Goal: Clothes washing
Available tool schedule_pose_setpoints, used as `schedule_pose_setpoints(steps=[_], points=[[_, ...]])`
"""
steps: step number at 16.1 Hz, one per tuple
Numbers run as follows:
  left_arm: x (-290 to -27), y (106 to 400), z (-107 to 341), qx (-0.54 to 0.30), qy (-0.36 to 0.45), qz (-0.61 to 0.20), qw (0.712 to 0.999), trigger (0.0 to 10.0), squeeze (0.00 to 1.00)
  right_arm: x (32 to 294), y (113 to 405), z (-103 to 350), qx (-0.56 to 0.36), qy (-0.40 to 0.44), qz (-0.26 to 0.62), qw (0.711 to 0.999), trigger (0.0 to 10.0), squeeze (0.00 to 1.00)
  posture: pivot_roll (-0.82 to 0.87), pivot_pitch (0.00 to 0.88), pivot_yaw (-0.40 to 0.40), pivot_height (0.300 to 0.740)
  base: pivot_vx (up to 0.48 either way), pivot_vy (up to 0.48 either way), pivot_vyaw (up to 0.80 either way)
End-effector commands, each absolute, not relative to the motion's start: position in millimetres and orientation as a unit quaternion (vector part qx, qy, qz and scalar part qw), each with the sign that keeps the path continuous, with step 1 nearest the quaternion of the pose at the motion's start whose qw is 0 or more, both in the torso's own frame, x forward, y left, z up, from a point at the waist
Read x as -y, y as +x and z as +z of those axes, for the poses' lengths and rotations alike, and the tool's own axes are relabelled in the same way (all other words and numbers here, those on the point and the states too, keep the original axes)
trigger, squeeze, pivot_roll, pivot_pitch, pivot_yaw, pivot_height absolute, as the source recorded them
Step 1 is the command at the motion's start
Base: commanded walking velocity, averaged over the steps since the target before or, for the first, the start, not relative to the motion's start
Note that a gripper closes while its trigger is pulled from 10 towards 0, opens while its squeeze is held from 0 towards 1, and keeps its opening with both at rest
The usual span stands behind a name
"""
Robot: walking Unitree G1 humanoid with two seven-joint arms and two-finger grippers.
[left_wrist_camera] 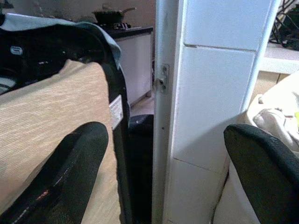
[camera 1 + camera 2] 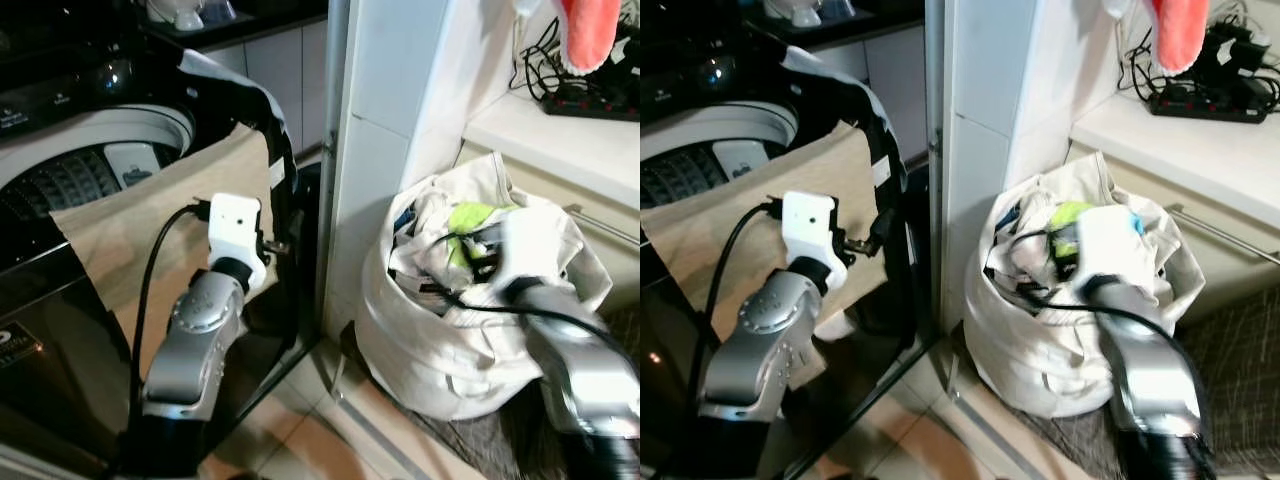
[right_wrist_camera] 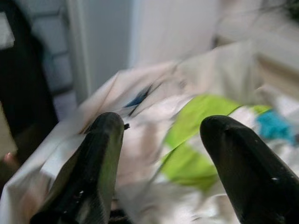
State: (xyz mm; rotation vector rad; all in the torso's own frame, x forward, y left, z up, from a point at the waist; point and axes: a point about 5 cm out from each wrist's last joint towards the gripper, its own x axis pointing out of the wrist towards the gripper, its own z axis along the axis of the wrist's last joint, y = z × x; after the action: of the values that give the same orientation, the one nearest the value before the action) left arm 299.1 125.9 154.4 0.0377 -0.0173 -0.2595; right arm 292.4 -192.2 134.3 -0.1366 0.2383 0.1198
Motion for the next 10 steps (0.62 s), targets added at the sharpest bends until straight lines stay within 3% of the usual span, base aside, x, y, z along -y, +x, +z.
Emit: schedule_pose_setpoints(steps=[1, 2, 3, 4, 7, 9, 10], points=[[-130, 303, 163, 0.024, 0.009, -0.133, 0.991, 10.0, 0.0, 194, 303, 132, -0.139, -0.063, 0.058, 0.987, 10.0, 1.0, -0.01, 0.0, -0.017, 0.74, 0.0, 0.0, 0.0], [-130, 302, 166, 0.03, 0.002, -0.154, 0.988, 10.0, 0.78, 198, 314, 131, -0.156, -0.079, 0.048, 0.984, 10.0, 1.0, -0.01, 0.0, -0.022, 0.74, 0.0, 0.0, 0.0], [-129, 301, 167, 0.029, 0.029, -0.174, 0.984, 10.0, 0.73, 204, 326, 132, -0.176, -0.109, 0.043, 0.977, 10.0, 1.0, 0.0, 0.0, -0.022, 0.74, 0.0, 0.0, 0.0], [-127, 301, 167, 0.027, 0.044, -0.199, 0.979, 10.0, 0.0, 212, 340, 135, -0.202, -0.131, 0.043, 0.97, 10.0, 1.0, 0.0, 0.0, -0.021, 0.74, 0.0, 0.0, 0.0], [-122, 303, 167, 0.018, 0.024, -0.247, 0.969, 10.0, 0.0, 229, 362, 138, -0.24, -0.143, 0.023, 0.96, 10.0, 1.0, 0.01, 0.0, -0.013, 0.74, 0.0, 0.0, 0.0], [-114, 300, 169, 0.002, 0.043, -0.315, 0.948, 10.0, 0.0, 236, 373, 142, -0.264, -0.118, 0.014, 0.957, 10.0, 1.0, 0.01, 0.0, -0.01, 0.74, 0.0, 0.0, 0.0], [-111, 294, 171, -0.008, 0.034, -0.359, 0.933, 10.0, 0.0, 240, 374, 140, -0.313, -0.127, 0.013, 0.941, 10.0, 1.0, 0.01, 0.0, -0.012, 0.74, 0.0, 0.0, 0.0]])
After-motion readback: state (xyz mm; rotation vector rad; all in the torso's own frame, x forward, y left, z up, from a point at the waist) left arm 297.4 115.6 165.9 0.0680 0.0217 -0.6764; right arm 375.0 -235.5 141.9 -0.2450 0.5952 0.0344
